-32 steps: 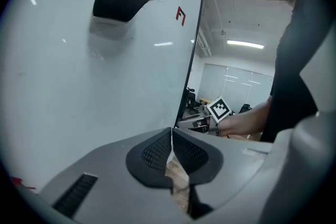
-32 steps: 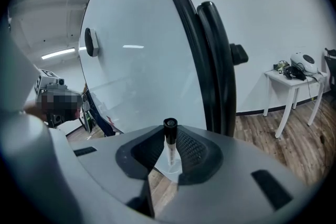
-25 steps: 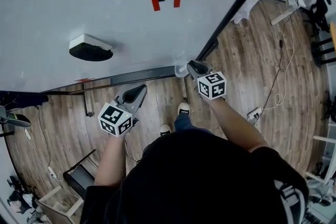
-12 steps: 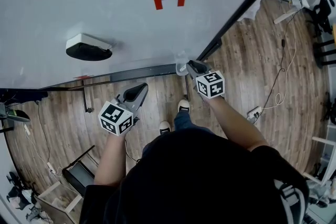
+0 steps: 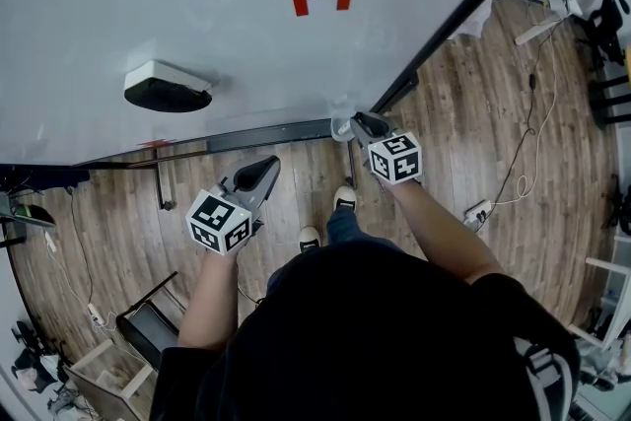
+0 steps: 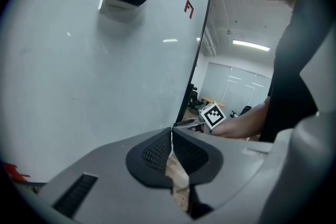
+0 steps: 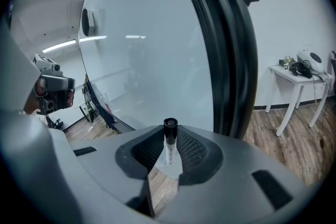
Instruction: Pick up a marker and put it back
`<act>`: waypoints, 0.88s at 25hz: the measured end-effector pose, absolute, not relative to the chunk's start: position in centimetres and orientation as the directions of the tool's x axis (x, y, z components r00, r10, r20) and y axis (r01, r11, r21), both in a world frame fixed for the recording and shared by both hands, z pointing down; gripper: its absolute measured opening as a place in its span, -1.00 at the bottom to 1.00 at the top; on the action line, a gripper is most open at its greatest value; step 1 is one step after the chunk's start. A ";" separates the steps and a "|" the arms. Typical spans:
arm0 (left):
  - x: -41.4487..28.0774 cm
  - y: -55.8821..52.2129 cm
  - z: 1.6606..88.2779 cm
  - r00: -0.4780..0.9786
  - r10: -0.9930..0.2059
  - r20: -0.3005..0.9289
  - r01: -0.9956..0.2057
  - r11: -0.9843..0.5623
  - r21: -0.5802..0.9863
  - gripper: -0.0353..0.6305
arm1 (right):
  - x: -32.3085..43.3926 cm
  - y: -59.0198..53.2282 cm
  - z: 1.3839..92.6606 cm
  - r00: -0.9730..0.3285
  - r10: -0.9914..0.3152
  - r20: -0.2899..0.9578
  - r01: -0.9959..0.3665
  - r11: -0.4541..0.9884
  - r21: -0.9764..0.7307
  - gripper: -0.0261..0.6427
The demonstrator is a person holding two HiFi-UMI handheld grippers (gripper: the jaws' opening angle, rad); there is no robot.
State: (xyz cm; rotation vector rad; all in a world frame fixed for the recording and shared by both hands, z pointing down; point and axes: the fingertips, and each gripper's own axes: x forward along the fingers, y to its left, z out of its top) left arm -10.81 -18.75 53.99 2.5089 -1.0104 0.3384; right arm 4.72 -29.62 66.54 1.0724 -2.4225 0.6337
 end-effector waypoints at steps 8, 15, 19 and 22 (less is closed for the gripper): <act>-10.9 -18.2 53.6 0.712 -0.600 0.364 -0.699 -0.657 0.283 -0.85 | 5.5 -29.9 65.7 -0.602 -0.596 0.531 -0.777 0.592 -0.217 -0.66; -10.7 -17.6 52.6 0.725 -0.596 0.345 -0.685 -0.678 0.269 -0.85 | 7.0 -29.7 63.2 -0.577 -0.646 0.500 -0.801 0.566 -0.194 -0.62; -10.5 -17.3 52.0 0.734 -0.591 0.334 -0.674 -0.692 0.259 -0.85 | 7.7 -29.1 61.5 -0.570 -0.667 0.480 -0.809 0.558 -0.185 -0.62; -10.4 -17.1 51.5 0.740 -0.588 0.326 -0.667 -0.701 0.250 -0.85 | 8.2 -28.4 60.2 -0.567 -0.681 0.464 -0.813 0.554 -0.180 -0.62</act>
